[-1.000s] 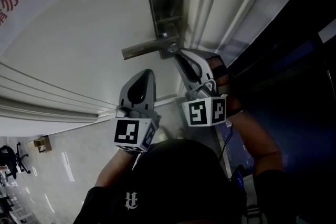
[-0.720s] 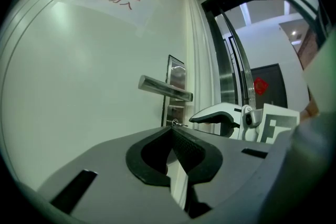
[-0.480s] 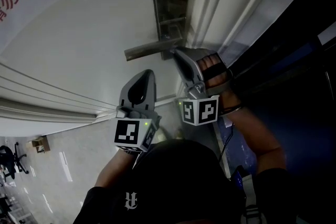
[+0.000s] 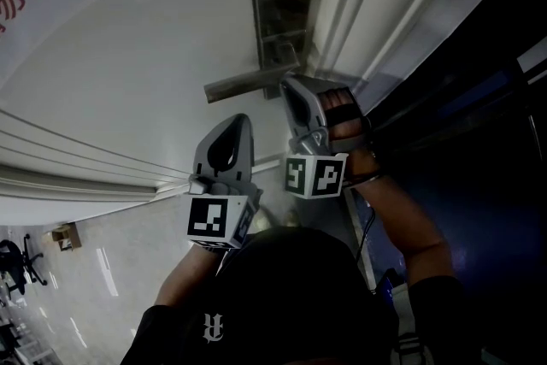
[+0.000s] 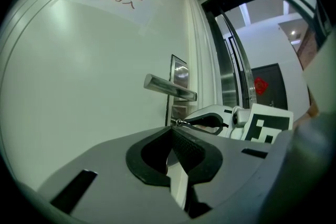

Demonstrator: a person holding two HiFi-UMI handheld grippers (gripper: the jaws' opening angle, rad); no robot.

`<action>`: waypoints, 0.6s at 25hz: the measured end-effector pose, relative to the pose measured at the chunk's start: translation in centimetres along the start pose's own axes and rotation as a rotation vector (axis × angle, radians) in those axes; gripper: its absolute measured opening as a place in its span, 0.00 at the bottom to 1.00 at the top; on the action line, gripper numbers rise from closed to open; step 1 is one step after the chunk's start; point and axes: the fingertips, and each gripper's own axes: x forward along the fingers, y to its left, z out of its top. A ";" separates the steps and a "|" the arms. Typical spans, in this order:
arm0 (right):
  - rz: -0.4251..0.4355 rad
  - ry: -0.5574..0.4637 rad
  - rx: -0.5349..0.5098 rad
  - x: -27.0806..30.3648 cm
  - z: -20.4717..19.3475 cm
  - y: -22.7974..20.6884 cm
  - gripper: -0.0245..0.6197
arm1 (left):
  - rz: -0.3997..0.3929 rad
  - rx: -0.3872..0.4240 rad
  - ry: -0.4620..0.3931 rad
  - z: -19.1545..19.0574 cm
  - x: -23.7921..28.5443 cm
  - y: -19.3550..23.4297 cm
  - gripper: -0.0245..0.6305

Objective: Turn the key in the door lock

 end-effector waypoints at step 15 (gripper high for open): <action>0.048 -0.031 1.014 -0.1 -0.7 -1.0 0.08 | -0.008 0.017 0.019 -0.3 0.7 -0.1 0.05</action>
